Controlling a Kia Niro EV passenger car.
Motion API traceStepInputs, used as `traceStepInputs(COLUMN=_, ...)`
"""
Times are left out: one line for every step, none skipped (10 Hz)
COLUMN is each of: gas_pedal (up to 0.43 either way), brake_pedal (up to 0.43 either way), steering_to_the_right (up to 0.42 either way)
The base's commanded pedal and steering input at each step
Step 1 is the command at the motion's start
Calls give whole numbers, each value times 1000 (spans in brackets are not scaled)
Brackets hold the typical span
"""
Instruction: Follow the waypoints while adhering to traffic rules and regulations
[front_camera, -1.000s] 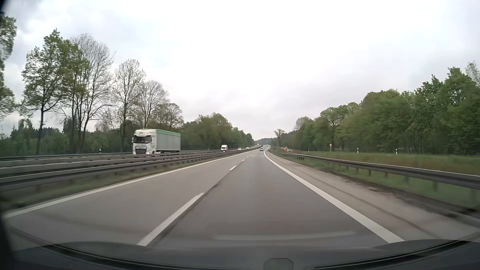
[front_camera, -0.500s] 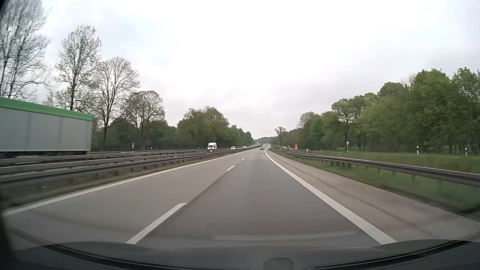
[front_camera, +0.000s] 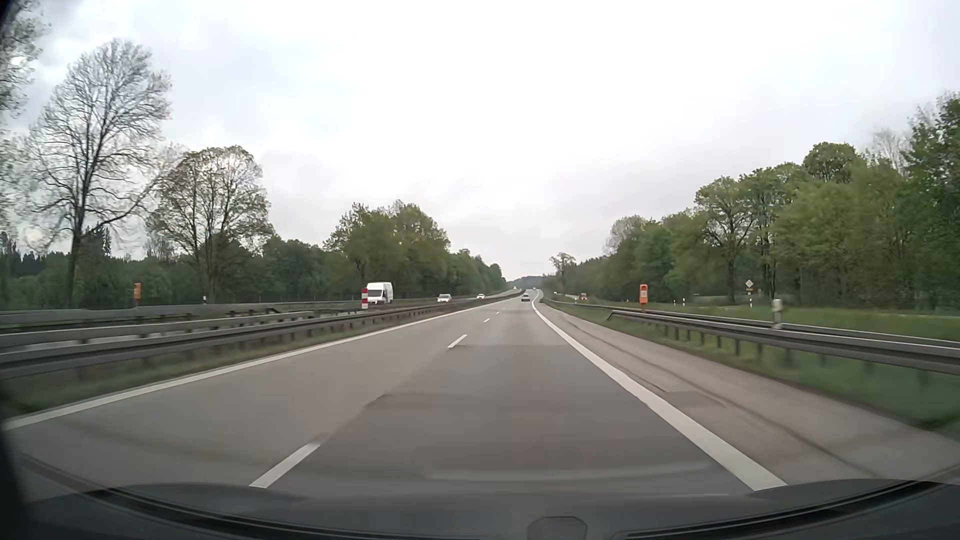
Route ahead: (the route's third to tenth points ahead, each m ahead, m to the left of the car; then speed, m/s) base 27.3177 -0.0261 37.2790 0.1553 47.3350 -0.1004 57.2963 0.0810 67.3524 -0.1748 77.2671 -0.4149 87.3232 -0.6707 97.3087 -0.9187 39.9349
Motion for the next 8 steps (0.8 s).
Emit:
traceStepInputs(gas_pedal=500, brake_pedal=0, steering_to_the_right=1)
traceStepInputs(gas_pedal=500, brake_pedal=0, steering_to_the_right=1)
traceStepInputs(gas_pedal=500, brake_pedal=0, steering_to_the_right=1)
traceStepInputs(gas_pedal=488, brake_pedal=0, steering_to_the_right=1)
traceStepInputs(gas_pedal=488, brake_pedal=0, steering_to_the_right=1)
traceStepInputs(gas_pedal=488, brake_pedal=0, steering_to_the_right=1)
traceStepInputs(gas_pedal=469, brake_pedal=0, steering_to_the_right=1)
traceStepInputs(gas_pedal=461, brake_pedal=0, steering_to_the_right=1)
